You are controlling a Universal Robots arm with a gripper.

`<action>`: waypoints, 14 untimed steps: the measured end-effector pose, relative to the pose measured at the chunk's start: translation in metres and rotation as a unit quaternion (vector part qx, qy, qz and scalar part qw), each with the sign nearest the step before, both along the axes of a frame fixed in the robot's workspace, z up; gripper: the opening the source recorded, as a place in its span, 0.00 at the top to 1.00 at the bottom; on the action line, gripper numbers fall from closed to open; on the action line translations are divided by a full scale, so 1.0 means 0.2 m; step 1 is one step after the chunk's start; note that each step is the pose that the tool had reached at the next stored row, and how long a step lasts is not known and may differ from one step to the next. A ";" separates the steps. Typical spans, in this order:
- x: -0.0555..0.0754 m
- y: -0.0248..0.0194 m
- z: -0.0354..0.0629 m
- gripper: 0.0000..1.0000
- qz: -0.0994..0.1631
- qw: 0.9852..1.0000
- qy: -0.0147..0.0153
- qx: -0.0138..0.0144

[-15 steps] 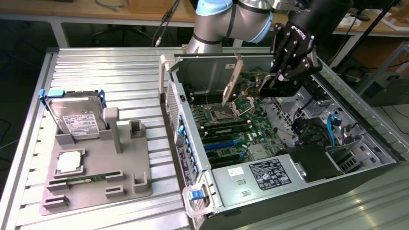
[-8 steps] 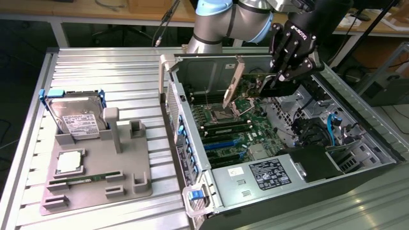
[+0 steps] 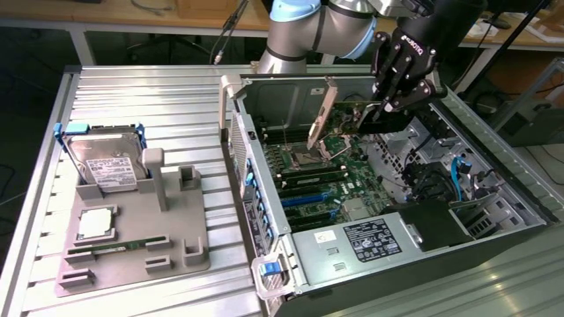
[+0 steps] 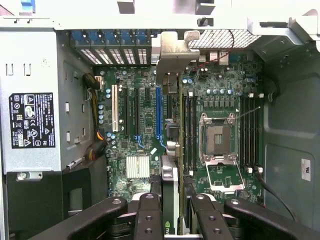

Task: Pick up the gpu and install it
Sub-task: 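Insert the gpu into the slot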

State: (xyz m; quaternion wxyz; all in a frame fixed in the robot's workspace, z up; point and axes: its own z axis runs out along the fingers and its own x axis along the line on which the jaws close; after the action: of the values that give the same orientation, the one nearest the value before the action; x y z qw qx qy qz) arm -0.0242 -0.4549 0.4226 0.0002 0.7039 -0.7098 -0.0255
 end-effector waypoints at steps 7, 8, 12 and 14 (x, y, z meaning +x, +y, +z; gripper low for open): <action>0.00 0.000 -0.008 0.73 -0.005 1.000 0.000 0.000; 0.00 0.000 -0.010 0.73 -0.006 1.000 0.000 0.000; 0.00 0.000 -0.017 0.73 -0.013 1.000 0.000 0.000; 0.00 0.000 -0.020 0.73 -0.016 1.000 0.000 0.000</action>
State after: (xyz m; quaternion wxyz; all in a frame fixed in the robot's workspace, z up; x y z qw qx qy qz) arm -0.0242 -0.4549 0.4186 -0.0001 0.6928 -0.7207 -0.0256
